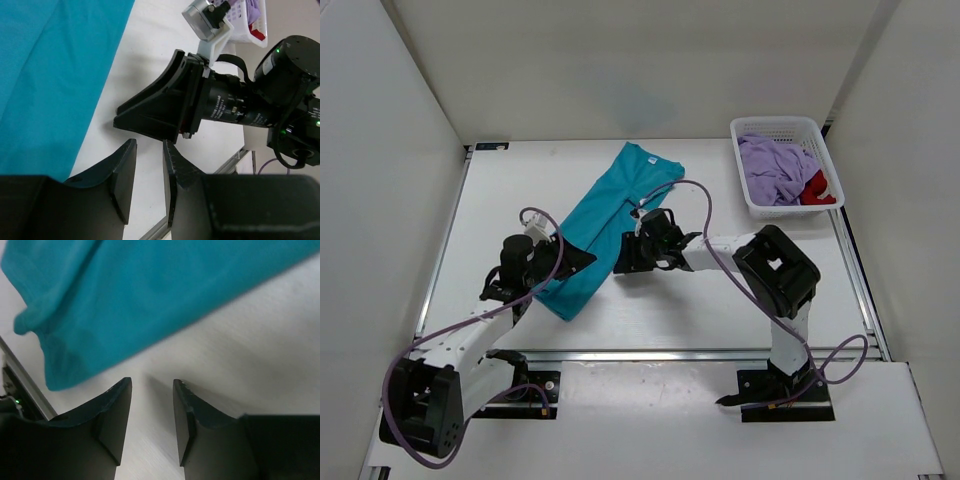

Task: Fold and stack the t-shirts
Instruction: Rotate the tshirt 90 degrees, then grab the bottom of the folded rectangular tshirt with both arms

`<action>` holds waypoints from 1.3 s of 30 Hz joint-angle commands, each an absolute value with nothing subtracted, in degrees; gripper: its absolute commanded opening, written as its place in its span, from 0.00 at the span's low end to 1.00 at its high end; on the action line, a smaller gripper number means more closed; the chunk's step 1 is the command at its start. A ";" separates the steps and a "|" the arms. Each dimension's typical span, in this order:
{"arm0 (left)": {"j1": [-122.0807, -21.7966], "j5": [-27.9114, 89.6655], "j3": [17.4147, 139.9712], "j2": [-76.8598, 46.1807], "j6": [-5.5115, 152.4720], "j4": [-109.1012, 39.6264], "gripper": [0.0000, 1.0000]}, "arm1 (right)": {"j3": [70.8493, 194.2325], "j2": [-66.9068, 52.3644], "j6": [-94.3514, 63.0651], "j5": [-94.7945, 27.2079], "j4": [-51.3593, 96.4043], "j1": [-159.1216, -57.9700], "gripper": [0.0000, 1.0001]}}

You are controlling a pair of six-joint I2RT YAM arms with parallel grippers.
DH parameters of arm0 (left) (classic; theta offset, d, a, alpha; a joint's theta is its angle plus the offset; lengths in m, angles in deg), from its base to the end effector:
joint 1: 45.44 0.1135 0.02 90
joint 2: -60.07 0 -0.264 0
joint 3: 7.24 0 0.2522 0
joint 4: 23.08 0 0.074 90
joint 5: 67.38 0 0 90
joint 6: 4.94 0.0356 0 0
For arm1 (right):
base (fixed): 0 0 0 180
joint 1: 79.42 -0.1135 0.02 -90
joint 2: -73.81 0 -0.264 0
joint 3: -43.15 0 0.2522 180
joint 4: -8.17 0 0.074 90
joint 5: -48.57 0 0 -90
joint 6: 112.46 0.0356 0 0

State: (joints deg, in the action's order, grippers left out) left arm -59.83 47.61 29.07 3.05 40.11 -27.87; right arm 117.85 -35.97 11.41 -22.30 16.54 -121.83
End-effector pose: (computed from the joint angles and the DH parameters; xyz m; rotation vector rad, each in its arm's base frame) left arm 0.1978 -0.0663 0.2000 -0.2736 2.1296 -1.0736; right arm 0.2829 0.2743 0.1430 -0.3692 2.4952 1.0017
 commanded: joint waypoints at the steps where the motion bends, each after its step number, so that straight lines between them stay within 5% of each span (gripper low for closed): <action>1: -58.27 49.51 29.02 4.61 41.64 -28.75 0.39 | 121.23 -40.78 14.27 -22.01 12.00 -122.40 0.38; 9: -58.18 47.93 28.85 3.38 43.05 -29.11 0.38 | 124.58 -46.69 17.27 -16.21 10.24 -120.82 0.00; 19: -64.41 44.95 30.43 -1.18 43.40 -28.49 0.39 | 101.22 -26.22 15.25 -18.67 8.48 -104.83 0.00; 23: -70.92 41.61 32.80 -4.53 45.94 -30.76 0.40 | 95.23 -19.29 13.85 -16.39 11.53 -98.33 0.27; 27: -72.24 39.50 31.84 -5.24 47.97 -33.40 0.42 | 92.86 -8.40 10.86 -23.14 17.09 -99.19 0.39; 34: -76.55 39.84 27.80 -7.25 48.67 -33.85 0.45 | 90.75 0.68 8.65 -29.84 24.74 -107.35 0.30; 39: -80.24 39.58 27.44 -10.42 48.59 -33.50 0.49 | 91.80 -0.01 7.78 -29.05 26.85 -117.28 0.05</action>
